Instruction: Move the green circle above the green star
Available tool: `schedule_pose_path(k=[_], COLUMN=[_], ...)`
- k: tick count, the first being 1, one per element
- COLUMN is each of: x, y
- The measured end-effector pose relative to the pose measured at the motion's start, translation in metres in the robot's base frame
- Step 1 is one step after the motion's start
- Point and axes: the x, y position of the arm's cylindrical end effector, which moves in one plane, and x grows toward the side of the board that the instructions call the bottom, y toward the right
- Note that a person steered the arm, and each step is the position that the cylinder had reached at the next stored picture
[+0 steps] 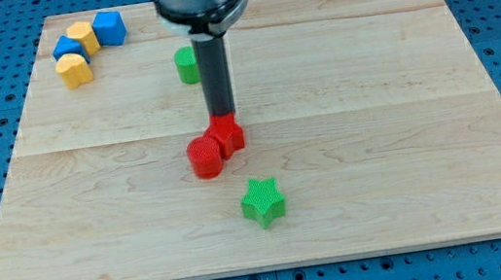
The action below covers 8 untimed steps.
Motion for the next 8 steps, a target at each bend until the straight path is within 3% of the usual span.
schedule_pose_path(k=[3, 4, 5, 6, 7, 8], x=[0.062, 0.011, -0.039, -0.109, -0.121, -0.091], y=[-0.025, -0.026, -0.094, -0.090, -0.039, 0.003])
